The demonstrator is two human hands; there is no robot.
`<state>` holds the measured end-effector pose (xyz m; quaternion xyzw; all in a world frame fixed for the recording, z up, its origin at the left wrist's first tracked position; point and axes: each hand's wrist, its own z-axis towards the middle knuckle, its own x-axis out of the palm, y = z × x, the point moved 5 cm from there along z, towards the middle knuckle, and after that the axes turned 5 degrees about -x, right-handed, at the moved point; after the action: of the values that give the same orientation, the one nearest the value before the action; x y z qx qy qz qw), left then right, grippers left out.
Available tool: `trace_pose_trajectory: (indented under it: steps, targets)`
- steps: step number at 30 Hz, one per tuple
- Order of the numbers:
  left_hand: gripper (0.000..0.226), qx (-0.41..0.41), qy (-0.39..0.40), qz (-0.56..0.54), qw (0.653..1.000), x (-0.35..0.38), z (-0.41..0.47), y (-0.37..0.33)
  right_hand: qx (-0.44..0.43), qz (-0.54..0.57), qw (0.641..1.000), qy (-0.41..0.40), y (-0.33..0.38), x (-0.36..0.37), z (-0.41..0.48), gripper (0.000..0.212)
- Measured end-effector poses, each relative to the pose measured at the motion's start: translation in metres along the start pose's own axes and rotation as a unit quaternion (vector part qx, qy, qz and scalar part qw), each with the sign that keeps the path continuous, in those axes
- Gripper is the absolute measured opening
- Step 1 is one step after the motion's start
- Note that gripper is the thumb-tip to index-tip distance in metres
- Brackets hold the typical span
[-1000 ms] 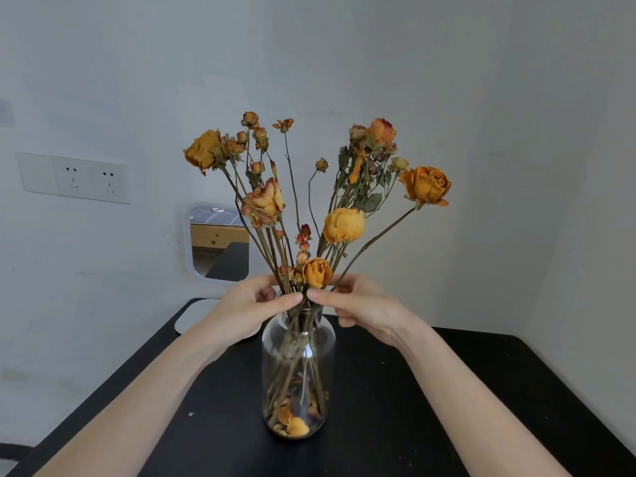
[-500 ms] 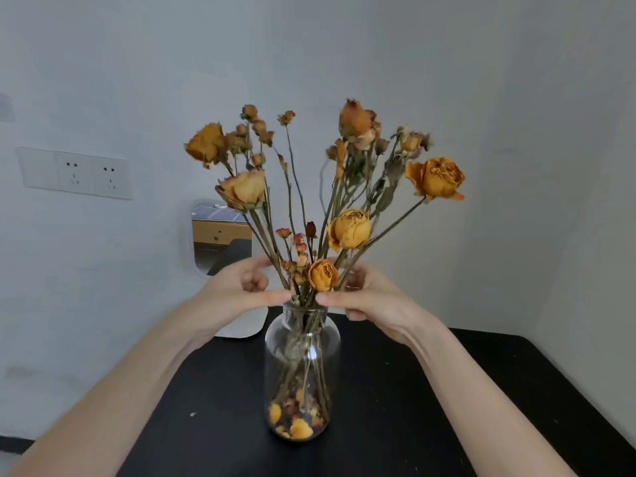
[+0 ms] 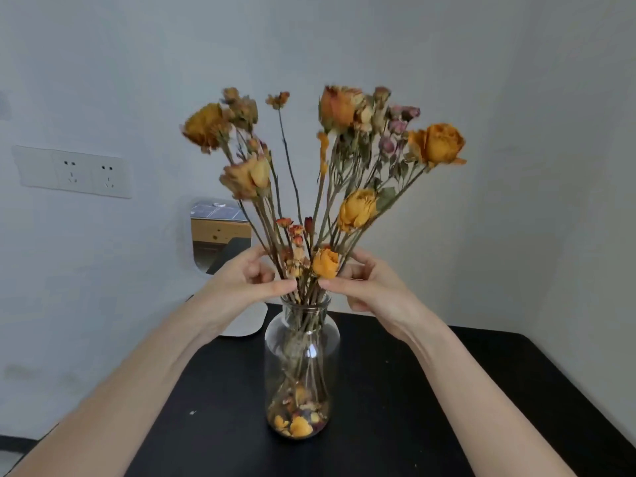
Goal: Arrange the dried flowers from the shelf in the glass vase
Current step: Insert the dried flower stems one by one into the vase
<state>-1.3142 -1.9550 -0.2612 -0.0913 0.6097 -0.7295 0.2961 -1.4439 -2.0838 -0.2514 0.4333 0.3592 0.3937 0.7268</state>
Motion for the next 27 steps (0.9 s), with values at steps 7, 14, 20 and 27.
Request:
trace_pose_trajectory:
  steps: [7, 14, 20, 27]
  targets:
    - [0.026, -0.024, -0.002, 0.036, 0.999, 0.008, -0.005, 0.021, 0.046, -0.073, 0.996, 0.036, -0.015, 0.01, -0.008, 0.014]
    - [0.017, 0.021, -0.056, 0.001, 0.998, 0.0, 0.001, -0.002, -0.014, -0.015, 0.999, -0.043, 0.002, 0.001, -0.001, 0.034]
    - [0.06, -0.066, -0.032, -0.007, 0.997, -0.002, -0.021, 0.053, 0.052, -0.05, 0.997, -0.026, -0.033, -0.003, -0.02, 0.047]
    - [0.098, -0.117, 0.059, -0.029, 0.991, 0.037, -0.046, 0.11, 0.086, -0.091, 0.992, 0.005, -0.064, 0.019, -0.03, 0.051]
